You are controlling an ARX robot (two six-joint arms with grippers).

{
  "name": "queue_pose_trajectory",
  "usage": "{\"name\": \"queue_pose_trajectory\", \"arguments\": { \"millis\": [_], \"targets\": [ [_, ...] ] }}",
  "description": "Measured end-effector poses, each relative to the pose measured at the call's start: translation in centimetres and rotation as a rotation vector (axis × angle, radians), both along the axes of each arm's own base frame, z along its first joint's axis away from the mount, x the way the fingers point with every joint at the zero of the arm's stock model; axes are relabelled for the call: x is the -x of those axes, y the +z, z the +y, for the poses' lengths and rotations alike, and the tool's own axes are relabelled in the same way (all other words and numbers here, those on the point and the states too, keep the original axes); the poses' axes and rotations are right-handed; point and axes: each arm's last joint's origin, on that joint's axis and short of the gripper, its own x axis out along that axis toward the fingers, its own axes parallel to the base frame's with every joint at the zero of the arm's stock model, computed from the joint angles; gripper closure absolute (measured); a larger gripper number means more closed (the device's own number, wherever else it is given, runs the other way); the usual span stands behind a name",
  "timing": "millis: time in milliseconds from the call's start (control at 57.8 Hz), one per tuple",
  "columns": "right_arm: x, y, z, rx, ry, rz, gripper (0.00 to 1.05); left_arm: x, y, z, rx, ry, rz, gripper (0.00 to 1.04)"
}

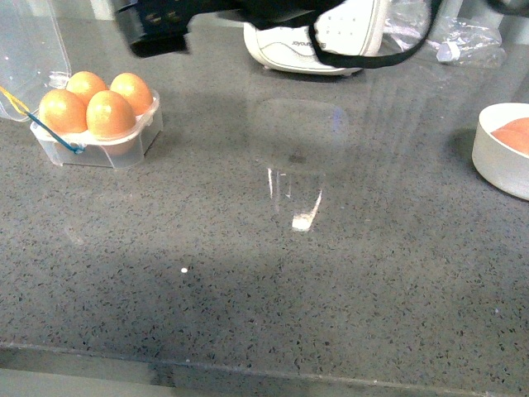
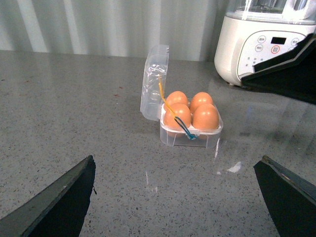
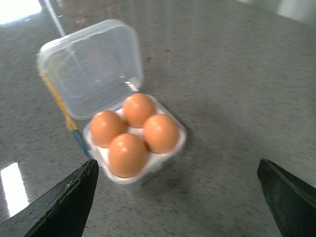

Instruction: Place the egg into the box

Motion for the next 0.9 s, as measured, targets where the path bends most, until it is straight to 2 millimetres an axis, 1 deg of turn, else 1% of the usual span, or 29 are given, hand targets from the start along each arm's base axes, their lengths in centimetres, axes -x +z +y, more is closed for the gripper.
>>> {"name": "queue_pose_trajectory", "arguments": {
  "millis": [17,35,52,87,104,138,156,173,190,242,294,329,346,364,398,485,502,519,623,710,866,900],
  "targets": [
    [0.0,0.0,-0.7,-0.006,-0.029,0.000,0.07,0.0,0.0,0.0,0.000,0.000,0.000,0.07],
    [0.1,0.1,-1.7,-0.009,-0.075,-0.004,0.07,0.0,0.0,0.0,0.000,0.000,0.000,0.07],
    [0.1,0.0,-2.1,-0.009,-0.091,-0.003,0.07,0.0,0.0,0.0,0.000,0.000,0.000,0.07],
    [0.3,-0.1,-4.0,-0.008,-0.178,0.001,0.07,0.0,0.0,0.0,0.000,0.000,0.000,0.07],
    [0.4,-0.2,-4.3,-0.008,-0.190,0.001,0.07,0.0,0.0,0.0,0.000,0.000,0.000,0.07],
    [0.7,-0.4,-5.8,0.003,-0.260,-0.004,0.07,0.0,0.0,0.0,0.000,0.000,0.000,0.07],
    [0.8,-0.4,-6.2,0.005,-0.277,-0.004,0.07,0.0,0.0,0.0,0.000,0.000,0.000,0.07],
    [1.0,-0.5,-7.1,0.011,-0.312,-0.006,0.07,0.0,0.0,0.0,0.000,0.000,0.000,0.07],
    [1.1,-0.6,-7.5,0.013,-0.330,-0.006,0.07,0.0,0.0,0.0,0.000,0.000,0.000,0.07],
    [2.1,-0.8,-9.9,0.028,-0.427,-0.025,0.07,0.0,0.0,0.0,0.000,0.000,0.000,0.07],
    [2.9,-0.8,-11.4,0.034,-0.479,-0.045,0.07,0.0,0.0,0.0,0.000,0.000,0.000,0.07],
    [3.6,-0.7,-12.5,0.031,-0.506,-0.057,0.07,0.0,0.0,0.0,0.000,0.000,0.000,0.07],
    [4.4,-0.6,-13.6,0.028,-0.520,-0.072,0.07,0.0,0.0,0.0,0.000,0.000,0.000,0.07],
    [4.7,-0.6,-13.9,0.027,-0.522,-0.079,0.07,0.0,0.0,0.0,0.000,0.000,0.000,0.07],
    [6.1,-0.5,-15.7,0.032,-0.553,-0.104,0.07,0.0,0.0,0.0,0.000,0.000,0.000,0.07],
    [8.7,-0.2,-19.0,0.051,-0.627,-0.141,0.07,0.0,0.0,0.0,0.000,0.000,0.000,0.07],
    [9.0,-0.2,-19.3,0.054,-0.637,-0.146,0.07,0.0,0.0,0.0,0.000,0.000,0.000,0.07],
    [9.7,-0.1,-20.2,0.066,-0.662,-0.160,0.07,0.0,0.0,0.0,0.000,0.000,0.000,0.07],
    [11.8,0.0,-22.4,0.079,-0.729,-0.197,0.07,0.0,0.0,0.0,0.000,0.000,0.000,0.07],
    [14.4,-0.1,-24.4,0.098,-0.792,-0.228,0.07,0.0,0.0,0.0,0.000,0.000,0.000,0.07],
    [17.7,-0.6,-26.8,0.122,-0.878,-0.254,0.07,0.0,0.0,0.0,0.000,0.000,0.000,0.07],
    [18.2,-0.7,-27.1,0.095,-0.881,-0.282,0.11,0.0,0.0,0.0,0.000,0.000,0.000,0.07]
  ]
}}
